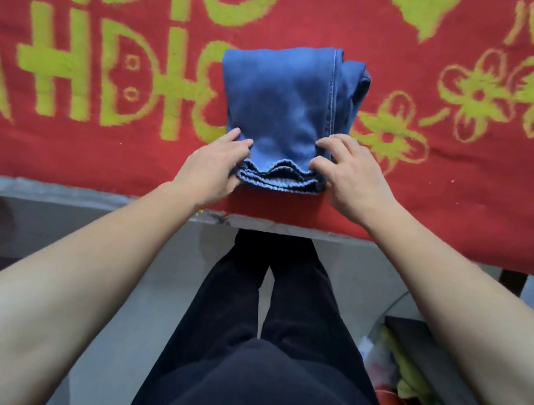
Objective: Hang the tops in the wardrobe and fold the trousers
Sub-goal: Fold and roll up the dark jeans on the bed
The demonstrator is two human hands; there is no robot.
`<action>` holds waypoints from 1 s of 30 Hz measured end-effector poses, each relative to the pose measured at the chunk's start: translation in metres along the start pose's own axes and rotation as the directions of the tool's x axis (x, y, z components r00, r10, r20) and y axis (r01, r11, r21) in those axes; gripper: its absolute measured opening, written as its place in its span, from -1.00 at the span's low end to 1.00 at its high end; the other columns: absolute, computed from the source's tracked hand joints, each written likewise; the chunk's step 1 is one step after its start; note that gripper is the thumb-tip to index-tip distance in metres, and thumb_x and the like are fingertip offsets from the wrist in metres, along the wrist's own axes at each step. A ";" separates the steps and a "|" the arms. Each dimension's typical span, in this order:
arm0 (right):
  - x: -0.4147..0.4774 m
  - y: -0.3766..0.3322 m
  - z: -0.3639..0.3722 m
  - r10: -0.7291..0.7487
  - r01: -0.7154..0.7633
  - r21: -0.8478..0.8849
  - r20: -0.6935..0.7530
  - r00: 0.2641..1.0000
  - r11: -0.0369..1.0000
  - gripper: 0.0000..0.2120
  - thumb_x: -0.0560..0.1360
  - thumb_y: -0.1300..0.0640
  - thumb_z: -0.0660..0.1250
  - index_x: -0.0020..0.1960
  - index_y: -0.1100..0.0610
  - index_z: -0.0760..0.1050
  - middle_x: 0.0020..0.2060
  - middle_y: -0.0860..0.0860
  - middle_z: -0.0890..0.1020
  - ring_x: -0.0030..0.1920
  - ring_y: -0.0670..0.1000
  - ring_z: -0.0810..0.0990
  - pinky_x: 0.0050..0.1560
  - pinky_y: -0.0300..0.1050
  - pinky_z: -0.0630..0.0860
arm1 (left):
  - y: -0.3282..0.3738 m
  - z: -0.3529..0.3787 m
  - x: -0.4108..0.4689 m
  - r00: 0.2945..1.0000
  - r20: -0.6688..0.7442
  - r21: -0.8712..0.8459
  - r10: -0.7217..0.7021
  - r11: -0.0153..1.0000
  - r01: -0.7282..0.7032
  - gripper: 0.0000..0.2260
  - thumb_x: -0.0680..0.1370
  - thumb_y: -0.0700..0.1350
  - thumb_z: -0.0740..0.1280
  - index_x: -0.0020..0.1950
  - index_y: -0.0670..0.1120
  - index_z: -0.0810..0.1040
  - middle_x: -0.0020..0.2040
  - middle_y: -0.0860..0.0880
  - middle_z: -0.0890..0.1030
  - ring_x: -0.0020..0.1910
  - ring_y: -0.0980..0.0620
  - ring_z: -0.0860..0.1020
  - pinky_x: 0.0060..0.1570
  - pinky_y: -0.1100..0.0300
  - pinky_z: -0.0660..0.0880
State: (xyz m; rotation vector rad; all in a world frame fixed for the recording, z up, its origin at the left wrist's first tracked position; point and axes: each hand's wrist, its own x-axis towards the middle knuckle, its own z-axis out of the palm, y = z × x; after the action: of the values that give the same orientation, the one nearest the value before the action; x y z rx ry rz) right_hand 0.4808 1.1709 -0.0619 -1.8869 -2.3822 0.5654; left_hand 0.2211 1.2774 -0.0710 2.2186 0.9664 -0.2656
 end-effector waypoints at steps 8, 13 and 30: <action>0.023 -0.007 -0.028 0.169 -0.147 -0.082 0.459 0.872 0.986 -0.69 0.45 -0.06 0.26 0.13 -0.17 0.65 0.31 0.06 0.44 0.32 0.20 0.37 0.32 0.11 0.34 | 0.002 -0.017 0.013 0.931 0.364 0.263 -0.021 0.961 -0.081 -0.64 0.58 0.08 0.12 0.31 0.09 0.54 0.56 0.03 0.24 0.57 -0.05 0.08 0.31 -0.10 0.36; 0.091 0.019 -0.075 0.336 -0.361 0.154 0.168 0.927 0.920 -0.62 0.43 0.01 0.30 0.22 0.00 0.57 0.09 0.19 0.52 0.13 0.26 0.49 0.13 0.11 0.44 | 0.007 -0.057 0.066 0.976 -0.196 -0.026 -0.094 0.996 0.091 -0.68 0.47 0.01 0.34 0.20 -0.01 0.53 0.09 -0.07 0.58 0.13 -0.14 0.50 0.09 -0.04 0.48; 0.135 0.000 -0.081 0.457 -0.418 -0.222 0.629 0.629 0.881 -0.14 0.10 -0.24 0.64 0.31 0.05 0.48 0.27 0.21 0.40 0.29 0.29 0.37 0.24 0.17 0.44 | 0.038 -0.053 0.082 0.973 0.022 0.382 -0.229 0.902 0.203 -0.66 0.35 0.02 0.44 0.08 -0.03 0.54 0.09 -0.11 0.51 0.13 -0.19 0.46 0.03 -0.05 0.41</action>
State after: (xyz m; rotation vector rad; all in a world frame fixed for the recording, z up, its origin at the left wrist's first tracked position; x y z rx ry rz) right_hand 0.4679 1.3195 -0.0114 -2.6756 -2.2313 1.4601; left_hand 0.3010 1.3411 -0.0480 2.4240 1.2096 -0.6742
